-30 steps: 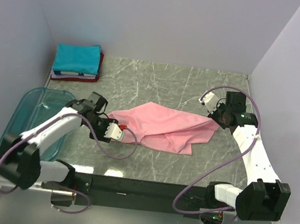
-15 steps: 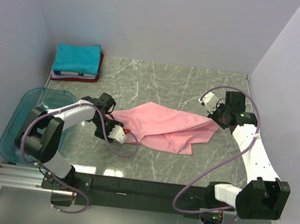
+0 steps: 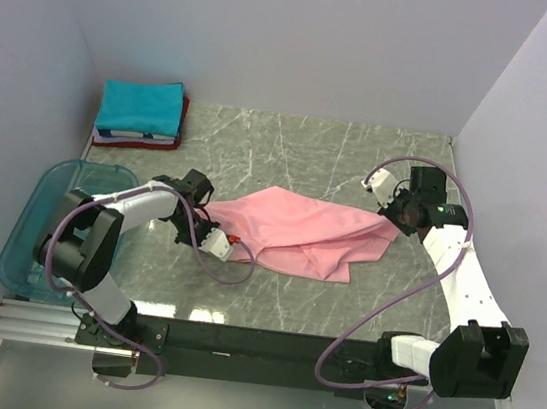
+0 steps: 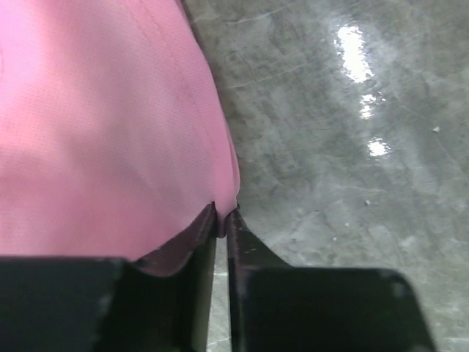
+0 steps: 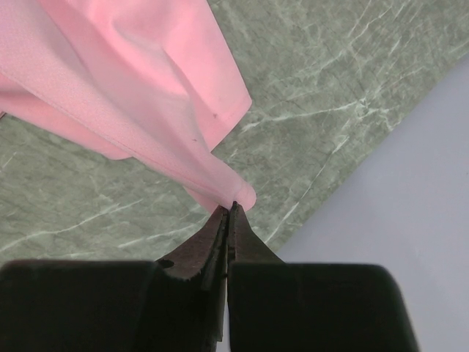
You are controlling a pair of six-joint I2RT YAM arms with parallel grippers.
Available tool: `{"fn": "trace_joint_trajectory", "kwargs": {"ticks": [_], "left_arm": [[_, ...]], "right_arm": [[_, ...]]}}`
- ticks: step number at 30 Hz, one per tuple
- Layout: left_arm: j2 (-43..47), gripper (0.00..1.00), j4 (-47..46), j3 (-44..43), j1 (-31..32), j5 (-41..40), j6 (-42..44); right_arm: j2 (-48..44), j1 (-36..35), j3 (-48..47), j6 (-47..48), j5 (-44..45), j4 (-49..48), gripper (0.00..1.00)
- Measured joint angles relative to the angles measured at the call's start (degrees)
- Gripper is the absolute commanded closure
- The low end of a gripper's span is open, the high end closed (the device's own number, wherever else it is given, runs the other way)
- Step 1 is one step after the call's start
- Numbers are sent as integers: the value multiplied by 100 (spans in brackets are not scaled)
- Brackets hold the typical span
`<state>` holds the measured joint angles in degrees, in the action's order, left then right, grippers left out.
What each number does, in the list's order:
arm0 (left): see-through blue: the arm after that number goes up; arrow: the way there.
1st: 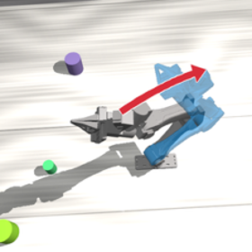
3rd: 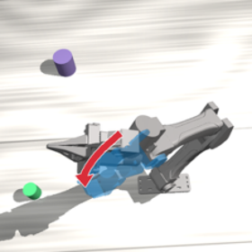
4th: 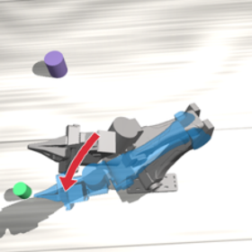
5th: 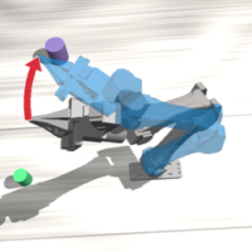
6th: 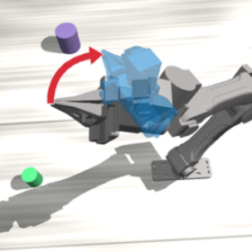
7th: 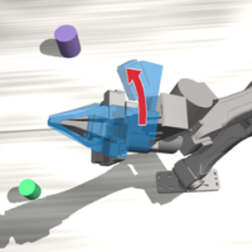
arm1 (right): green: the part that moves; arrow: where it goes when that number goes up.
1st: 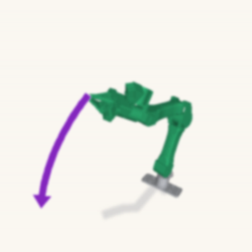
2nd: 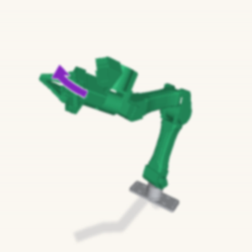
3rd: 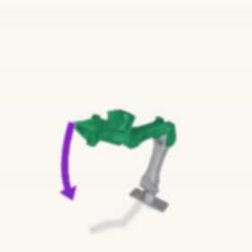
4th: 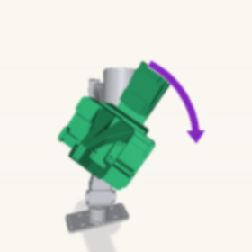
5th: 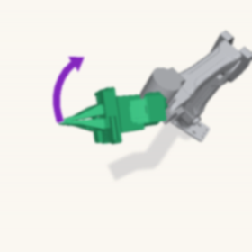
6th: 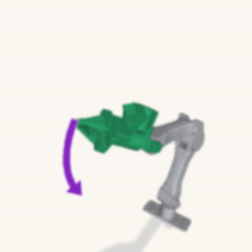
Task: Fold and stack the t-shirts
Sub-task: Flatten the tshirt out
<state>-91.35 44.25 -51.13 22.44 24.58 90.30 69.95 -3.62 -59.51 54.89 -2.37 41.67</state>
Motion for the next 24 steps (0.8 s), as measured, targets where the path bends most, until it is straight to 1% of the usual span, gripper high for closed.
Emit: {"fn": "trace_joint_trajectory", "kwargs": {"ticks": [1, 4, 7, 10, 14, 15, 18, 21, 24], "left_arm": [[0, 91, -31, 0, 4, 2, -2], [0, 99, -63, -9, 11, 20, -105], [-11, 99, 114, -199, -125, 197, -470], [-11, 99, 444, -922, -560, 509, -992], [4, 99, 605, -2527, -1384, 931, -2138], [9, 99, 623, -2944, -1574, 1019, -2511], [122, 99, 518, -3775, -1915, 1088, -3473], [396, 100, 249, -4124, -2009, 1043, -4487], [789, 99, -129, -4229, -2022, 828, -5436]], "right_arm": [[4, 0, 0, 0, 0, -2, 100], [9, 0, 0, 0, 0, -2, 100], [9, 0, 0, 0, 0, -2, 100], [7, 2, -35, -2, -2, -2, 100], [7, 13, -433, -85, -2, 52, 100], [7, 15, -654, -129, -2, 72, 100], [35, 13, -1386, -254, 26, -22, 100], [125, 13, -2251, -411, 76, -146, 100], [151, 13, -2999, -564, 177, -308, 100]]}}
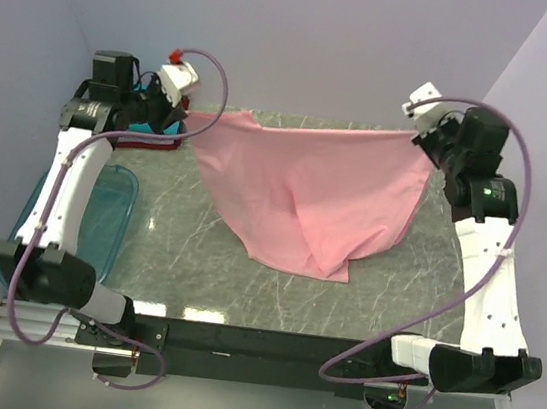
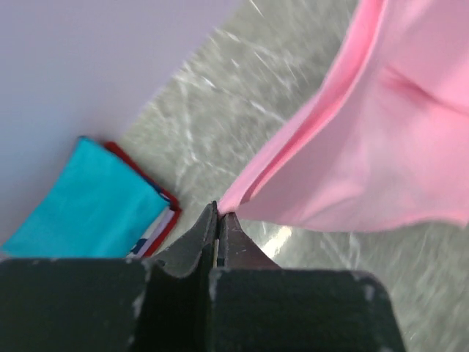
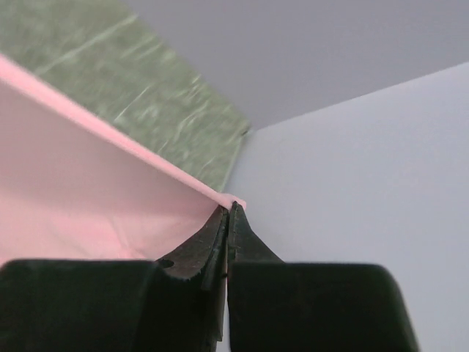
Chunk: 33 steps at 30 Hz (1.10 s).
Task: Fold and stack the t-shirts
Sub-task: Flatten the tshirt out
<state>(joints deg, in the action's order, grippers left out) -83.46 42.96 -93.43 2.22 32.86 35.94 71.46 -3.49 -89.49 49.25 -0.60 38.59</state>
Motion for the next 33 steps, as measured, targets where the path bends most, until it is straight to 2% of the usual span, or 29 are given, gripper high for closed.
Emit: {"fn": "trace_joint_trajectory", "kwargs": {"ticks": [6, 14, 21, 28, 33], "left_arm": [[1141, 100, -608, -142, -35, -634, -1329], [2704, 100, -975, -885, -33, -1274, -2194], [3670, 100, -820, -1703, -33, -1539, -2387], [3923, 100, -439, -2472, -33, -1843, -2306], [4113, 99, -179, -2035, -33, -1816, -2100]], "right_arm": [[-280, 0, -850, -243, 153, -122, 100], [-1797, -2, -920, -404, 153, -400, 100], [-2977, -11, -1263, -398, -26, -896, 100], [-3230, -11, -1384, -249, -302, -1272, 100], [-3228, -11, -933, -42, -428, -1362, 100]]}}
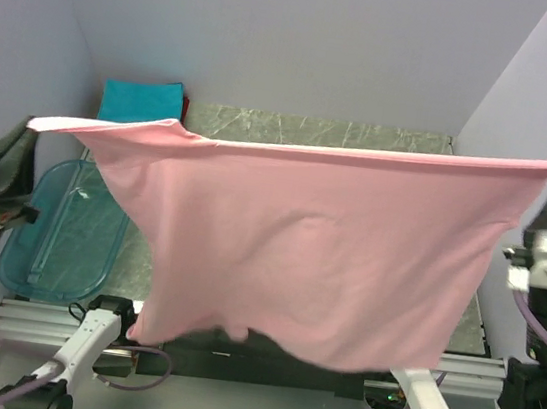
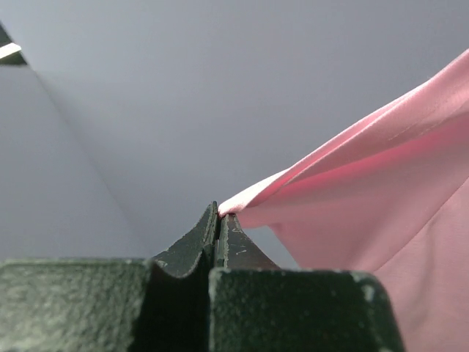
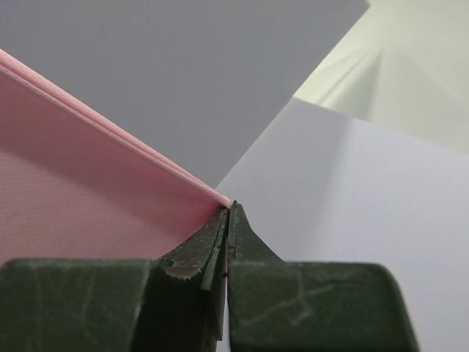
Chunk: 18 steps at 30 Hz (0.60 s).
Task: Fold and stack the t-shirts
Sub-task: Flatten the tshirt out
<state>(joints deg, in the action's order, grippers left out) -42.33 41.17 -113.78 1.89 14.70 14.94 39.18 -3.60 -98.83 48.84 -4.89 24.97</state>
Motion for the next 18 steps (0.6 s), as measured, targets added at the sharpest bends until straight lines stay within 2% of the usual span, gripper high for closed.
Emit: {"fn": "trace_joint_trajectory", "kwargs": {"ticks": [4, 10, 14, 18], "left_arm": [[328, 99, 153, 1460, -4, 219, 302], [439, 99, 293, 4127, -11, 472, 610], [-114, 99, -11, 5499, -11, 501, 684], [-1211, 99, -699, 6037, 9, 468, 671]], "right_arm": [[-48, 2, 1069, 175, -164, -133, 100], [-74, 2, 3665, 466, -444, -101, 100], [271, 0, 5106, 713, -560, -291, 100], [1373, 0, 5674, 881, -579, -850, 100]]}}
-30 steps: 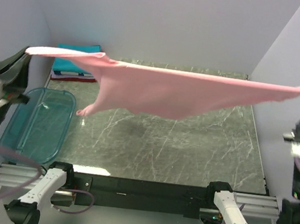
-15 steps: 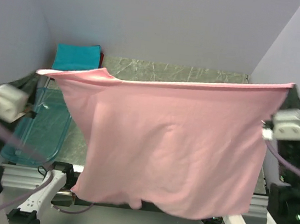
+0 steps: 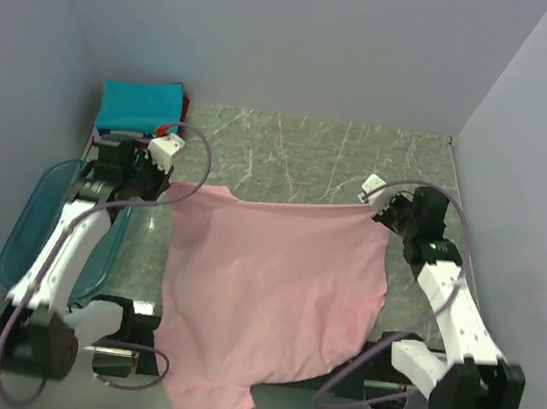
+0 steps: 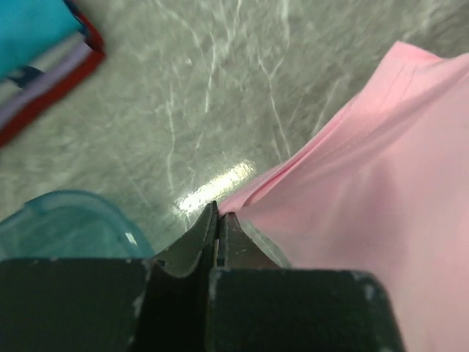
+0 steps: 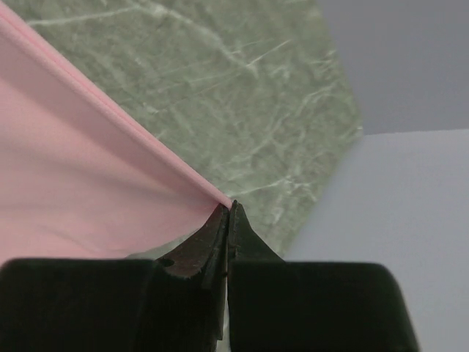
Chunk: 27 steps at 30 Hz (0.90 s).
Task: Fold and stack the t-shirts
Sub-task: Flatten the tshirt out, then fold the tshirt
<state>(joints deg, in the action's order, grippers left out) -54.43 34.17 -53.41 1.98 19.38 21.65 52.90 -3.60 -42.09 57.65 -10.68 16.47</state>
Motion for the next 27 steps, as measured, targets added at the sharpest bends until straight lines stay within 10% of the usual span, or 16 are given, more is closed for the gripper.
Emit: {"fn": "trace_joint_trajectory", "kwargs": {"ticks": [12, 27], "left_arm": [[-4450, 100, -1366, -1768, 164, -592, -160], [-5418, 100, -1681, -2896, 199, -863, -184]], "right_arm": [[3644, 61, -1276, 234, 101, -1370, 100], [4817, 173, -2686, 269, 201, -1169, 100]]}}
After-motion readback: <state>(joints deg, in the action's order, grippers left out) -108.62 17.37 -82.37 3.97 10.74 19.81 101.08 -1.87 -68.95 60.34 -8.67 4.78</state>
